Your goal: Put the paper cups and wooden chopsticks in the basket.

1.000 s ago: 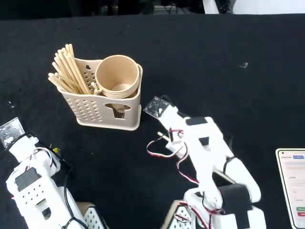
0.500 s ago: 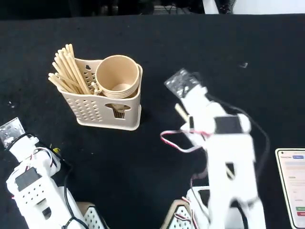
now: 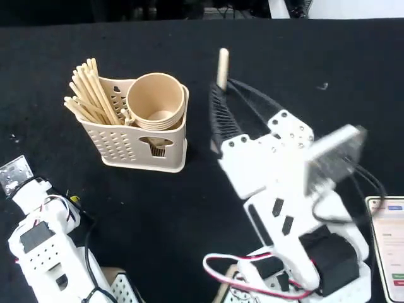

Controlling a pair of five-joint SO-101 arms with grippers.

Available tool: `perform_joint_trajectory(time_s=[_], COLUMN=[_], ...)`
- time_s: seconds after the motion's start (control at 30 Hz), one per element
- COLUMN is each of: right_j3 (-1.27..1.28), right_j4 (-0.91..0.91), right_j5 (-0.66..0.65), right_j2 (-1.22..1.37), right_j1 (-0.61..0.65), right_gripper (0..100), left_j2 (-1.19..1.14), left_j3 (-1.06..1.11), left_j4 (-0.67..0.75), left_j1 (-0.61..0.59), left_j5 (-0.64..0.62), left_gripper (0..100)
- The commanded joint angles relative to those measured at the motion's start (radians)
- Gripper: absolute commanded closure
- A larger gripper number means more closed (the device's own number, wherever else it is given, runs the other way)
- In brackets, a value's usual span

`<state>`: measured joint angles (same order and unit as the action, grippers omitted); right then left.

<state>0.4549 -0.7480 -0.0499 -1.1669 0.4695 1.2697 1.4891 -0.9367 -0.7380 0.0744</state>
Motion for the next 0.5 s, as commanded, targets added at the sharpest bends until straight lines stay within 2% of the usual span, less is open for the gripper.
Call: perform_joint_trajectory(time_s=[0.0,0.13,0.3,0.47], right_j3=[-0.044,-0.042,-0.047,-0.050], right_j4=[0.244,0.437,0.638,0.763], right_j5=[0.055,0.052,0.051,0.051], right_j2=[0.015,0.104,0.354,0.595], right_j1=[0.178,0.334,0.331,0.285], right_gripper=[98.7,98.7,98.7,98.7], left_j2=[0.015,0.015,0.015,0.015], left_j3=[-0.010,-0.010,-0.010,-0.010], left_j4=[0.020,0.020,0.020,0.020], left_j1=[0.007,0.008,0.004,0.002], left_j5=[0.005,0.005,0.005,0.005], left_gripper=[76,76,76,76])
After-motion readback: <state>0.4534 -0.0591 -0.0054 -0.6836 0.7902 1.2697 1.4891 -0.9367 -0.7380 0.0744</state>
